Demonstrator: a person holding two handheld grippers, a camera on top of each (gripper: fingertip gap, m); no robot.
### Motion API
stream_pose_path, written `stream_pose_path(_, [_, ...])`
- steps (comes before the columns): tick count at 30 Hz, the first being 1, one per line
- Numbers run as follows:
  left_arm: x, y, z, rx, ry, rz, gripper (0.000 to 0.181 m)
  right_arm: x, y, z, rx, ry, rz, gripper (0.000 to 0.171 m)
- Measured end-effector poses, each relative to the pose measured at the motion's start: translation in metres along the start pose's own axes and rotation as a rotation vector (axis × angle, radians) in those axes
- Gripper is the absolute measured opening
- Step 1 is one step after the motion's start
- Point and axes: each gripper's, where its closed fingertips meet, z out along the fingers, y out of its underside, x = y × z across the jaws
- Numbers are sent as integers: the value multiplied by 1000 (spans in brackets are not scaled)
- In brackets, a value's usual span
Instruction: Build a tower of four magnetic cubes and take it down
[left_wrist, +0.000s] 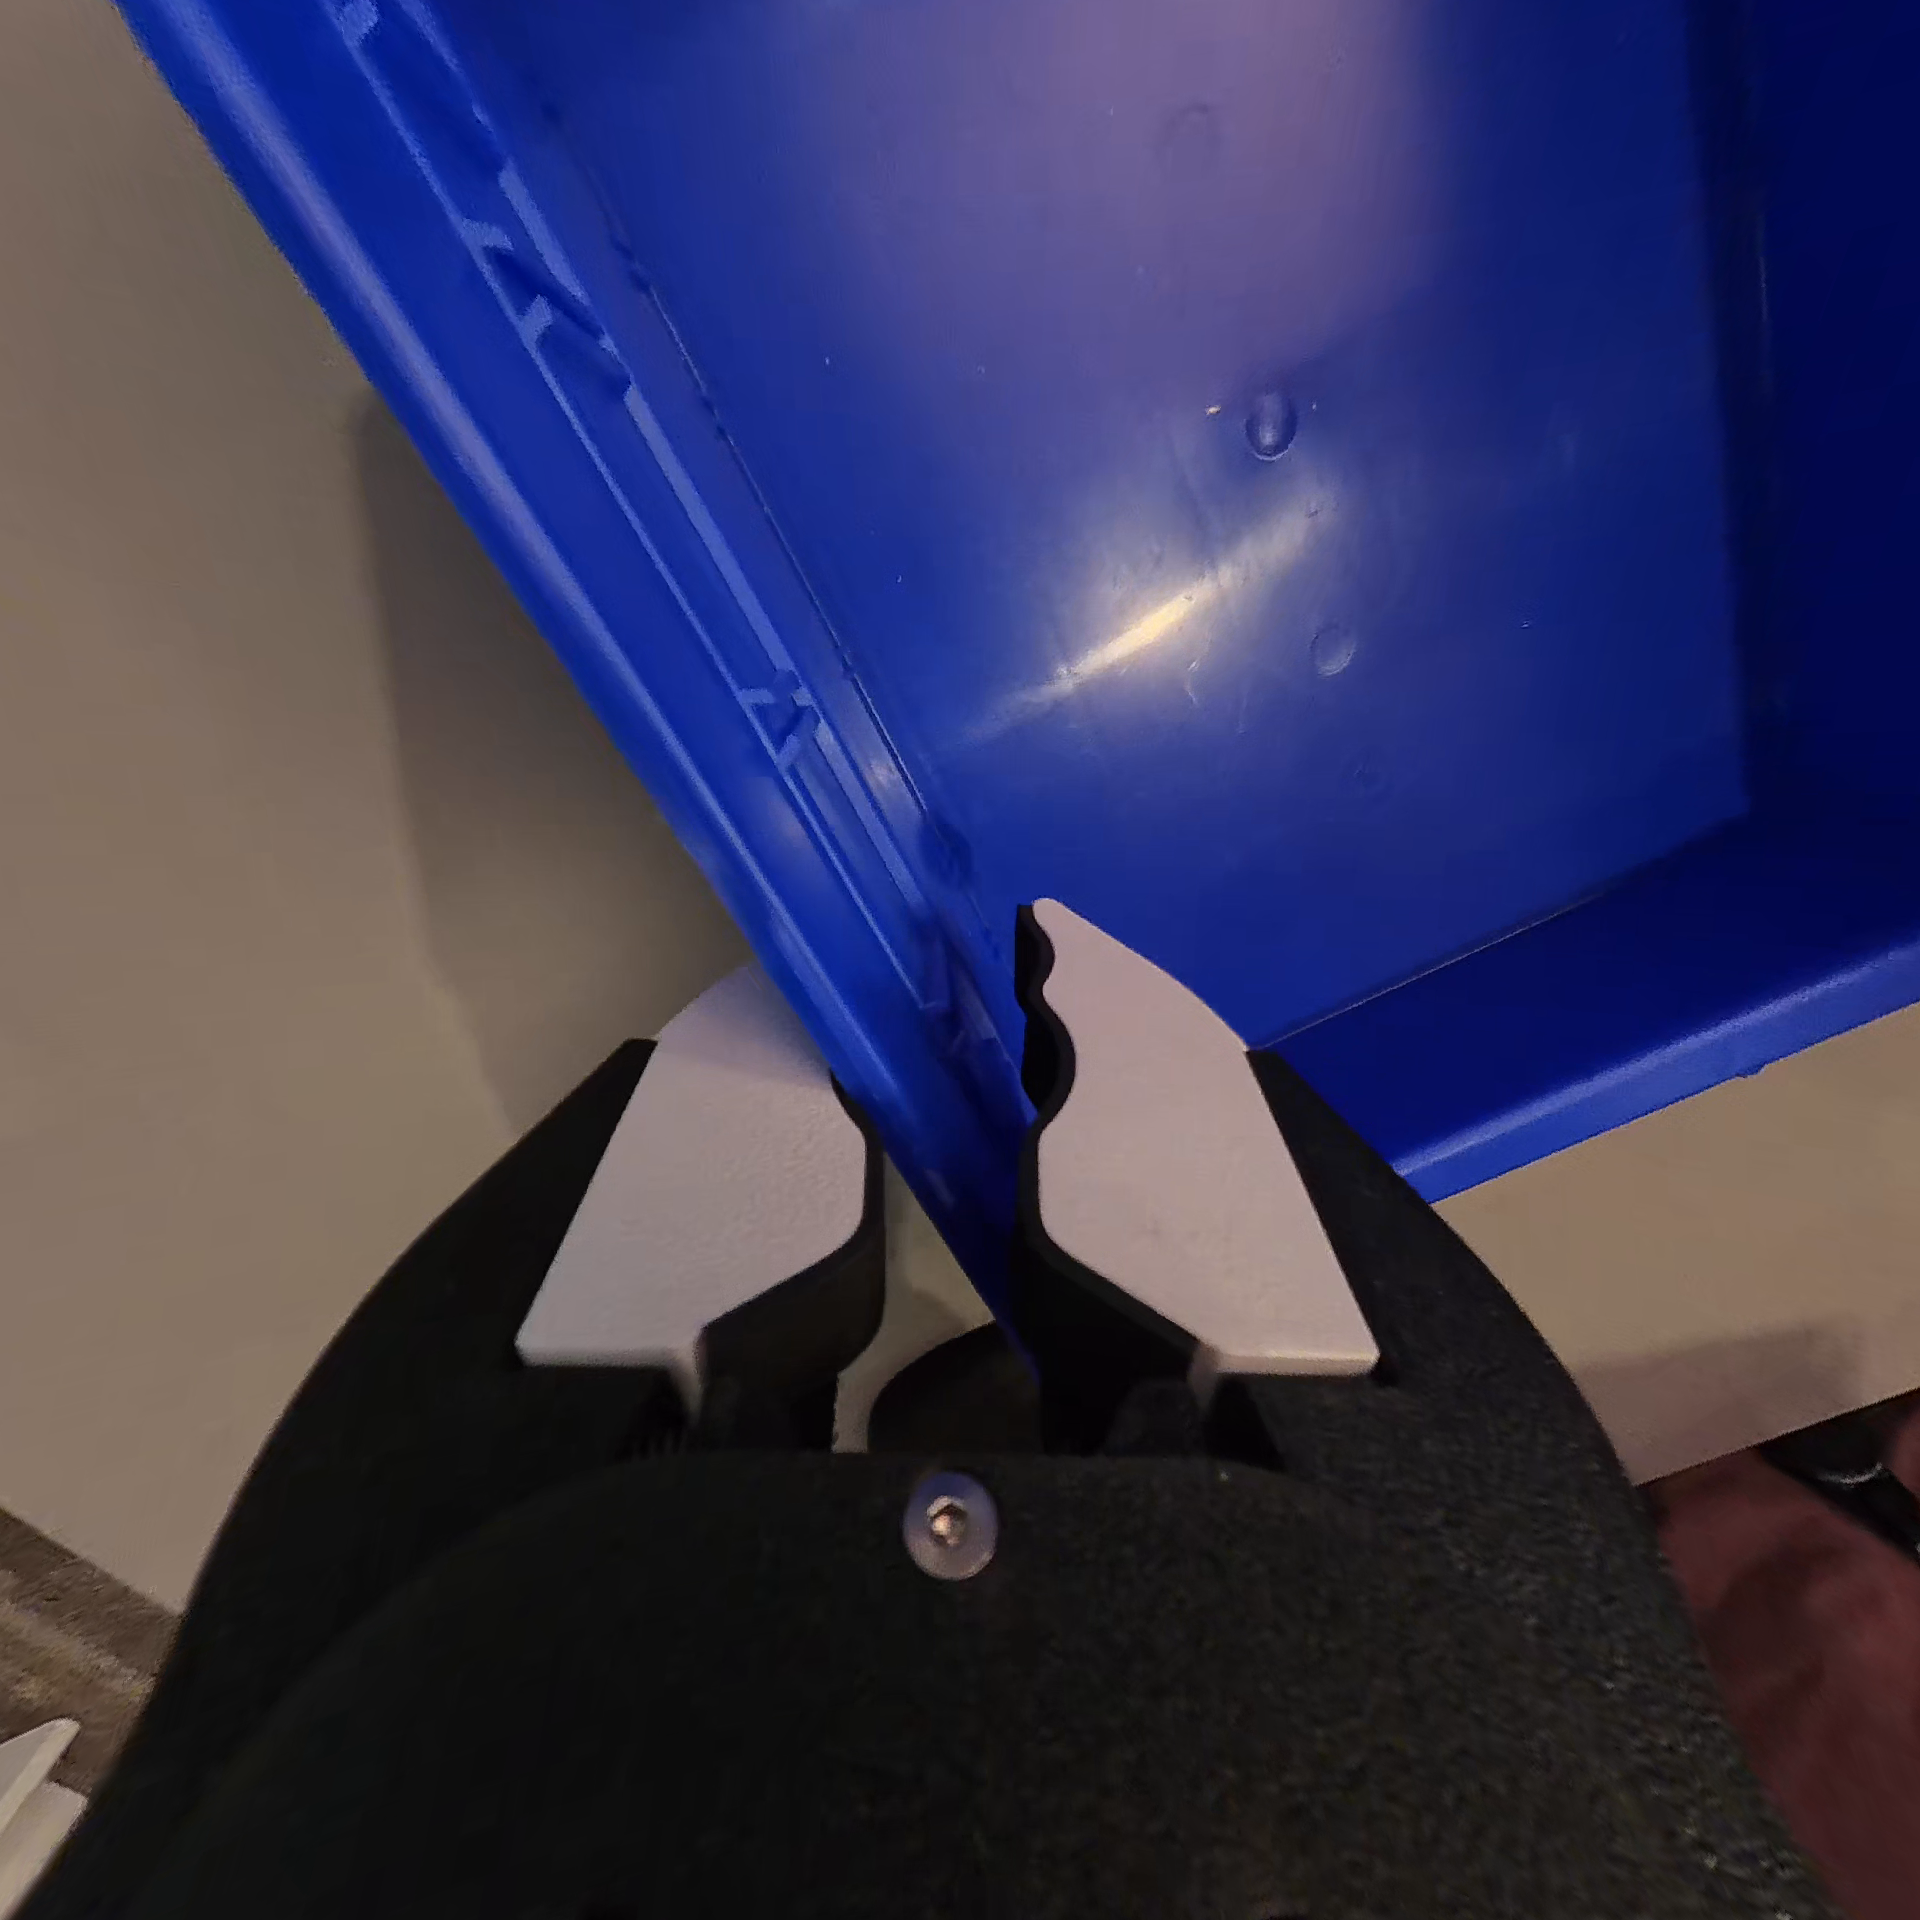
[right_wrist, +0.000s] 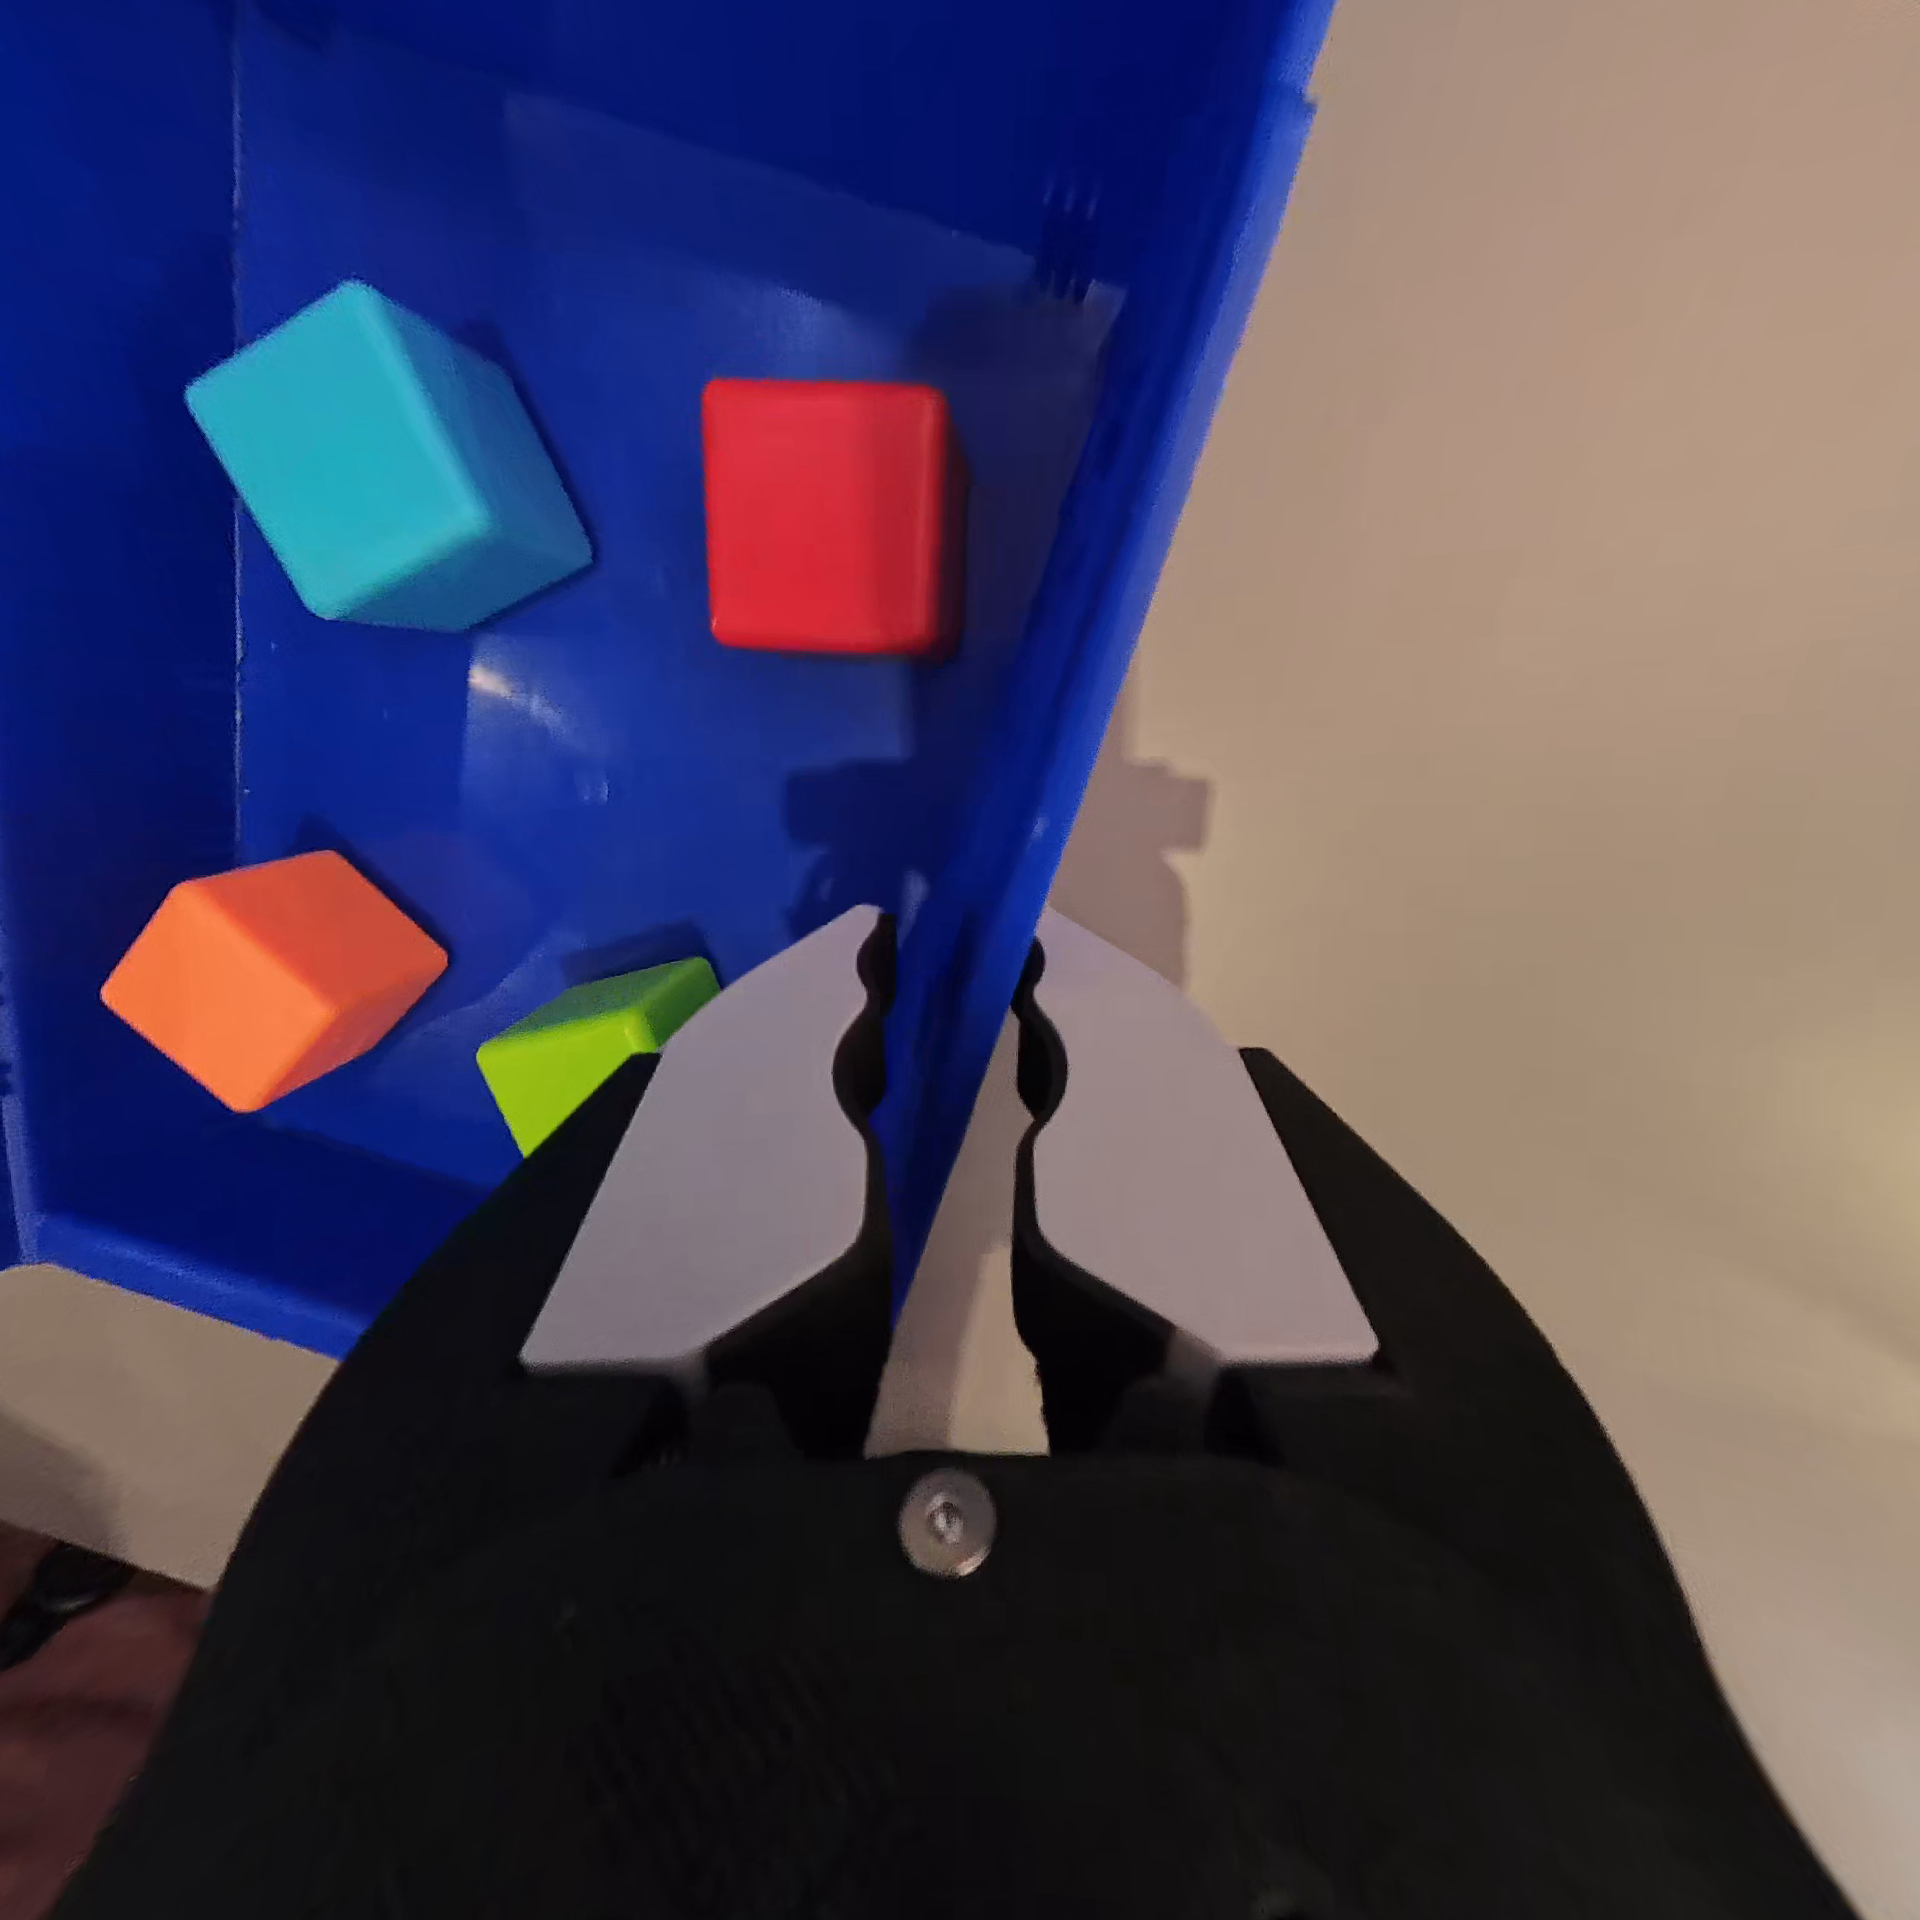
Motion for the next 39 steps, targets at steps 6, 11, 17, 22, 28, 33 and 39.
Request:
stream_pose_path(6, [28,-10,4,15,24,60,26,1,10,19,-101,20,0,12])
stream_pose_path(11, [35,-10,2,30,82,92,35,3,10,20,-114,34,32,13])
stream_pose_path(17, [20,-15,-48,245,247,31,34,4,14,26,-186,33,92,14])
stream_pose_path(22, [-27,-17,-134,657,237,-52,32,-3,23,32,-263,-51,91,8])
stream_pose_path(28, [-48,-1,-218,1090,342,-59,14,12,24,30,-272,-68,78,7])
stream_pose_path(33, [-60,5,-211,1053,295,-48,0,35,33,25,-282,-76,79,7])
stream_pose_path(39, [-52,7,-216,1062,303,11,0,62,54,3,-297,-51,124,7])
